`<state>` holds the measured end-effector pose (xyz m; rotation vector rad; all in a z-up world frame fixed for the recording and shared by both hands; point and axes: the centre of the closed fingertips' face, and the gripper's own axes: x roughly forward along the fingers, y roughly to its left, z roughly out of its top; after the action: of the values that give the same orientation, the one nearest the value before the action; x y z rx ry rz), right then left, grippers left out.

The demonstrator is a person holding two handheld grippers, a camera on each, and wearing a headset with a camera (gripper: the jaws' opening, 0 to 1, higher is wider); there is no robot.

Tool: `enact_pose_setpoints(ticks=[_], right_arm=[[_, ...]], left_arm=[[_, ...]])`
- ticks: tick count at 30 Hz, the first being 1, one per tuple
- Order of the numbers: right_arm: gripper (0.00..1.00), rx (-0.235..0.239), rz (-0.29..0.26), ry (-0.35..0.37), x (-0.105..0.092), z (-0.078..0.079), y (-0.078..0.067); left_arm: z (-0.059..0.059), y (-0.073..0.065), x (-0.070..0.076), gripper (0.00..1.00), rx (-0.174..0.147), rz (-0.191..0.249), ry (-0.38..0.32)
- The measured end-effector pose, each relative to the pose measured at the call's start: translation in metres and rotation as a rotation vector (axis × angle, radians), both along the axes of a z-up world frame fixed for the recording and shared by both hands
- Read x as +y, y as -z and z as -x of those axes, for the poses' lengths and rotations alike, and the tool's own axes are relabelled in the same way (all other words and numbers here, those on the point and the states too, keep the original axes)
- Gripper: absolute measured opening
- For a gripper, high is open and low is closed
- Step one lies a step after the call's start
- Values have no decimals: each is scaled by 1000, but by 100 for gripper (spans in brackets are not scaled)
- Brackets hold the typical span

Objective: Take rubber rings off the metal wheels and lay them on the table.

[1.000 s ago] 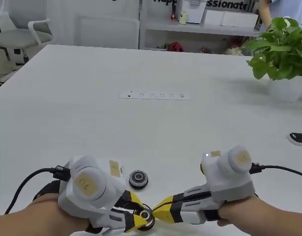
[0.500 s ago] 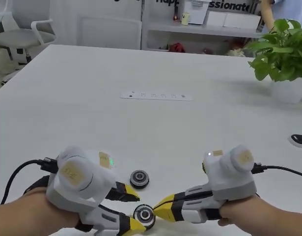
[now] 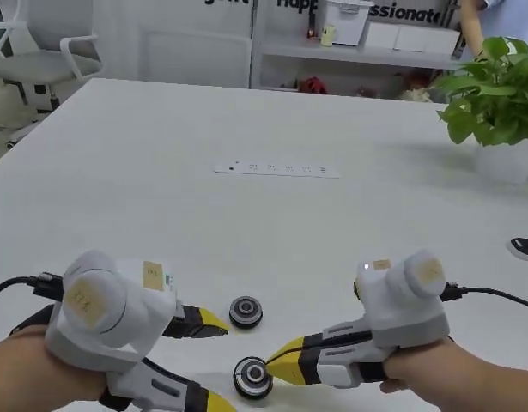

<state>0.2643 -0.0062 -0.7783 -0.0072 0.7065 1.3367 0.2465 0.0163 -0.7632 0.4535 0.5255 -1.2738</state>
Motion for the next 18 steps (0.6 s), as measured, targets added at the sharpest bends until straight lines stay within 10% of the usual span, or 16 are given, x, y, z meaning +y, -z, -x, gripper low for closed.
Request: enact_pose_setpoints(ticks=[18], right_arm=[[0, 4, -15, -16, 4, 2, -7]], left_arm=[[4, -3, 21, 74, 3, 20, -33]])
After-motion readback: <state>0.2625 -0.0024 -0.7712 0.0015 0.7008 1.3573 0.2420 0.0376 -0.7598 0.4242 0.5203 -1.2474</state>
